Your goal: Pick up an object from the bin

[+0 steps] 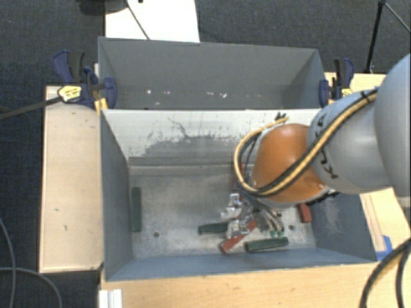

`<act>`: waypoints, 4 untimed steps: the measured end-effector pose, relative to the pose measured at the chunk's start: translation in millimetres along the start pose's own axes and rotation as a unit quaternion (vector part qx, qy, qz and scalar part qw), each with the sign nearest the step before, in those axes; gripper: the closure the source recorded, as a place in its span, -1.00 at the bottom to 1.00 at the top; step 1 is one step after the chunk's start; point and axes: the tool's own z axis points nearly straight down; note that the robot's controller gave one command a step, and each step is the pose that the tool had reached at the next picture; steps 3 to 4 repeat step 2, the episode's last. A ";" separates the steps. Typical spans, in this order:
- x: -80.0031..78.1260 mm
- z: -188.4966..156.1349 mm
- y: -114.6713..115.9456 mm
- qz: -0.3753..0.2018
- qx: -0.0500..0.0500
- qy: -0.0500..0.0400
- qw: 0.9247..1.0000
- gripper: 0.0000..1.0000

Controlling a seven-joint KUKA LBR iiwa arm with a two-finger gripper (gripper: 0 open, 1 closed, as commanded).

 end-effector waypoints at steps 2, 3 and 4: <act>-0.3 -125.7 12.2 -0.009 0.001 0.000 1.000 1.00; -0.3 -125.7 12.2 -0.009 0.001 0.000 1.000 1.00; -0.3 -125.7 12.2 -0.009 0.001 0.000 1.000 1.00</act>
Offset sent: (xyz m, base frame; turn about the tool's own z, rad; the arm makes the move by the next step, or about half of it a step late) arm -0.0022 0.0117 0.1251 -0.0176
